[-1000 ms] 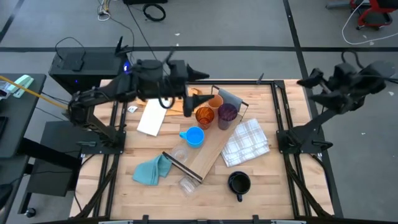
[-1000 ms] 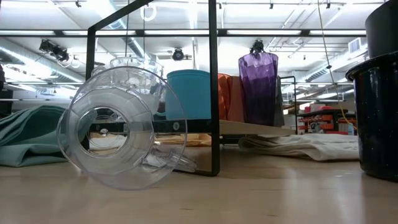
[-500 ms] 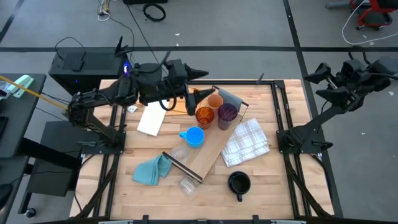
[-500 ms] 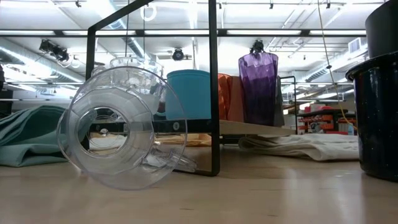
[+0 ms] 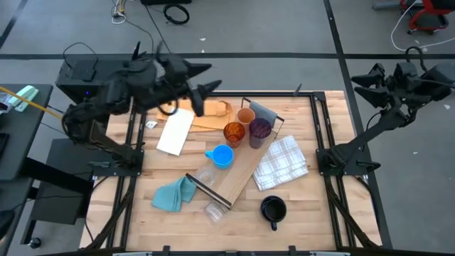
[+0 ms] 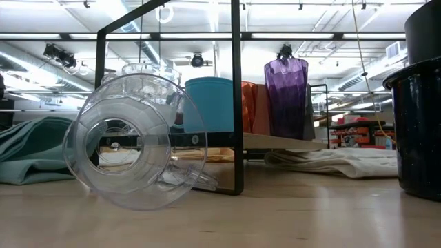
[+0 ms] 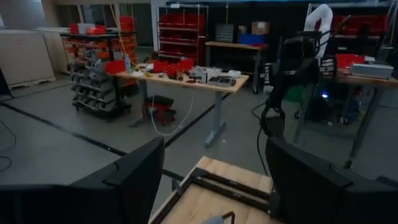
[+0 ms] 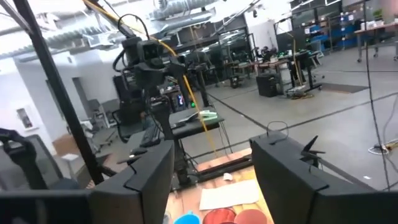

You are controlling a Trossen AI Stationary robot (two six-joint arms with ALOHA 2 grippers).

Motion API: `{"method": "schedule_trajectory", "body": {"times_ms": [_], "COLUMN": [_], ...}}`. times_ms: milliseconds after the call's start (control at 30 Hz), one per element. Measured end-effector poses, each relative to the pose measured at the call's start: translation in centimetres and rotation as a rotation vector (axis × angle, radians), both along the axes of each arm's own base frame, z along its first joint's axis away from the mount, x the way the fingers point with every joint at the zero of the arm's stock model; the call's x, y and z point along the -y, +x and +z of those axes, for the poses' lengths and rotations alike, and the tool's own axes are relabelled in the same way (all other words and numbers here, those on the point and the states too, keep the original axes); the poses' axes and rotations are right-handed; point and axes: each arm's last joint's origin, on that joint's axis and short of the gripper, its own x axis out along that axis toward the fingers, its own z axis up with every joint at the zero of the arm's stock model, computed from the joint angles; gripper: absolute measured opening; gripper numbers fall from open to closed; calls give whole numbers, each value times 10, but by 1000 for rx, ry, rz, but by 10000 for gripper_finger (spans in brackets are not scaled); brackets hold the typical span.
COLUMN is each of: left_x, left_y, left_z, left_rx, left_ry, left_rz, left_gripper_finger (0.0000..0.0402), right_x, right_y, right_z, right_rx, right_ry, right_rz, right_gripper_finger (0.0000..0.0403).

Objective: Stack small to large cups/mugs on shelf
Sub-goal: Put the black cup on the shelf

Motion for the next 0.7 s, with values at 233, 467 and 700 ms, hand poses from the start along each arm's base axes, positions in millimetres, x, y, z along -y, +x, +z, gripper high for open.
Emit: {"method": "schedule_trajectory", "body": {"times_ms": [233,467,700], "left_x": [-4,-9,-10], "left_y": [-34,-53,-58], "left_z": [16,16,14], "left_rx": [55,8,-21], "left_ry": [26,8,2], "left_rz": [31,84,89], "left_gripper_finger": [270,255,257], "right_x": [-1,-5,-15], "right_y": [4,10,29], "right_z": [2,4,8], "right_rx": [-7,-12,-54], "right_ry": [4,19,6], "right_rz": [-28,-27,-27], "right_gripper_finger": [213,214,206]}}
